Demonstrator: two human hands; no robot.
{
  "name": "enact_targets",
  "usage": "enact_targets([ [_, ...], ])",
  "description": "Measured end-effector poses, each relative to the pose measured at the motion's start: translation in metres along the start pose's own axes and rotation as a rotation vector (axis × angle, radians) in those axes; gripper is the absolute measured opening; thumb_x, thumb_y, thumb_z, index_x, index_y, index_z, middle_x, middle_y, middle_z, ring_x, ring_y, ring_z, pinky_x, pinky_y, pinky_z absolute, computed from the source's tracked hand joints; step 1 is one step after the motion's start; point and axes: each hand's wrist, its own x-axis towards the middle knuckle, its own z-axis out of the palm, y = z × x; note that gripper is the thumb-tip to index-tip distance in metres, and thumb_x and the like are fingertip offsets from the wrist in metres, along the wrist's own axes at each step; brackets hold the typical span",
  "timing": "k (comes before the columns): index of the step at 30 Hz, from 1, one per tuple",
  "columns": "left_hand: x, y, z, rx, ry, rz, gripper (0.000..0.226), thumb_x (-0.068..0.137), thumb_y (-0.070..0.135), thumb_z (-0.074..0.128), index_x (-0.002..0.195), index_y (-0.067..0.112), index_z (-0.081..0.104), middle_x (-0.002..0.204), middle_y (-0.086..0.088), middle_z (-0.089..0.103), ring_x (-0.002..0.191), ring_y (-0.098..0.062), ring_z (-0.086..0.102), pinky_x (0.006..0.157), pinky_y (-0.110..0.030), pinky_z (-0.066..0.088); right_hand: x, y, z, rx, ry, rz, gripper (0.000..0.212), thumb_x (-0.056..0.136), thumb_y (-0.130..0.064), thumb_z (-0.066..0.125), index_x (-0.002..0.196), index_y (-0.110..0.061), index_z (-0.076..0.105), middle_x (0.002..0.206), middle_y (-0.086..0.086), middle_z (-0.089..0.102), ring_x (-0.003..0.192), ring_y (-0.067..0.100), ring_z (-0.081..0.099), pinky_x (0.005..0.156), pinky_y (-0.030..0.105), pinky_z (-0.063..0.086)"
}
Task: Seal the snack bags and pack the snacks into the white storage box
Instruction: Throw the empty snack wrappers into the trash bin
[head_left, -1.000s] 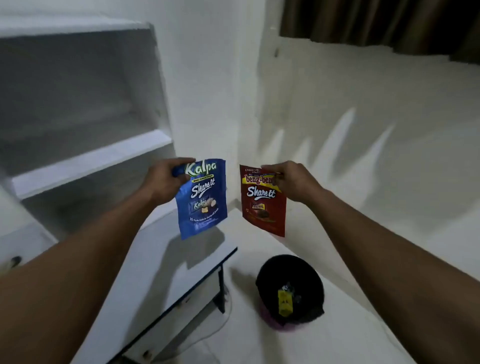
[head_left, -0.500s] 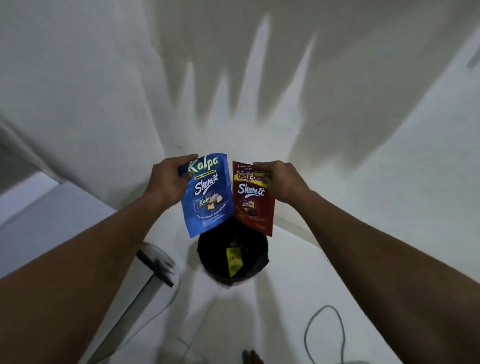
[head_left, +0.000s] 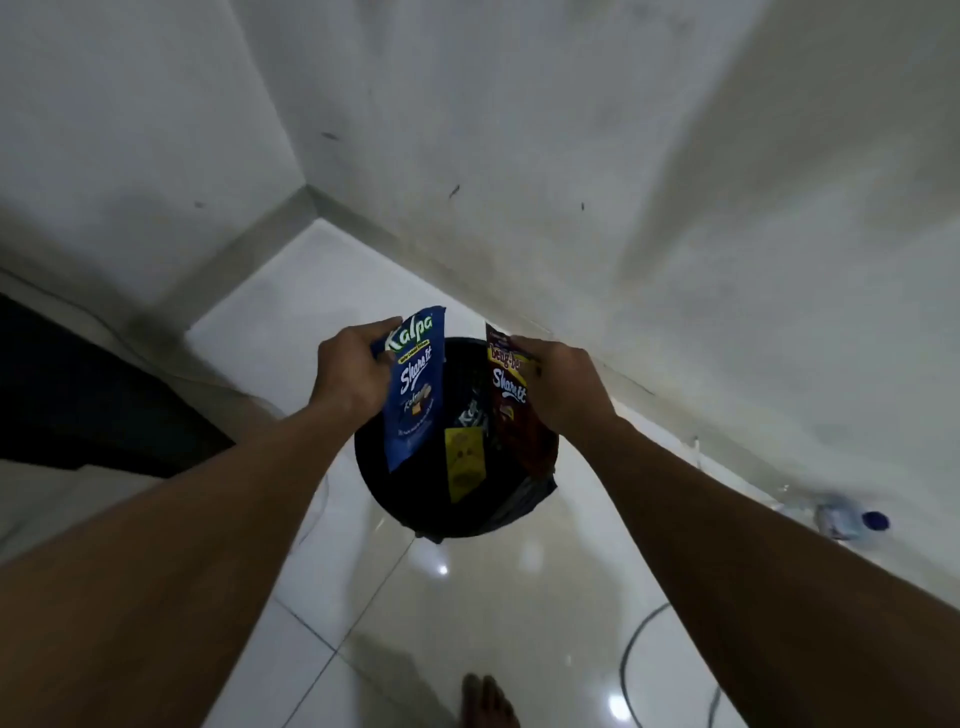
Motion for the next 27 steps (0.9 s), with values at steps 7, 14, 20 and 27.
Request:
enact_targets([
  [7,0.003,-0.047,0.046,0.06,-0.086,-0.12,0.054,0.086,0.019,0.072,0.138,0.02,0.057,0.108,-0.004,0.07,0.111,-0.021,0.061,0.097,-0.016,0.038,0.007,0.032,0.056,-0.1,-0.132,0.049,0.04,0.099,-0.021,0.047,0.138,-0.021,0.058,0.132,0.011,0.063,0.121,0.03,0.057,0.096,0.034,0.046],
  [14,-0.021,-0.003,-0.025,0.23,-0.095,-0.017,0.052,0.092,0.031,0.065,0.141,0.02,0.053,0.123,-0.005,0.066,0.11,-0.022,0.062,0.1,-0.025,0.044,-0.003,-0.02,-0.012,-0.207,-0.117,-0.037,0.036,0.099,-0.024,0.047,0.131,-0.019,0.063,0.127,0.009,0.065,0.12,0.03,0.057,0.097,0.036,0.047],
  [20,-0.064,0.087,-0.144,0.392,0.011,0.166,0.05,0.093,0.035,0.061,0.141,0.024,0.051,0.126,-0.004,0.065,0.116,-0.023,0.059,0.102,-0.033,0.046,-0.026,-0.128,-0.106,-0.264,-0.055,-0.196,0.044,0.1,-0.034,0.048,0.14,-0.015,0.054,0.134,0.009,0.061,0.124,0.027,0.056,0.101,0.033,0.044],
  [27,-0.18,0.135,-0.321,0.474,0.205,0.176,0.055,0.096,0.044,0.053,0.146,0.022,0.045,0.14,-0.005,0.055,0.132,-0.024,0.047,0.108,-0.032,0.036,-0.097,-0.298,-0.202,-0.369,0.014,-0.405,0.053,0.101,-0.045,0.045,0.141,-0.011,0.051,0.139,0.01,0.056,0.129,0.028,0.052,0.103,0.038,0.045],
])
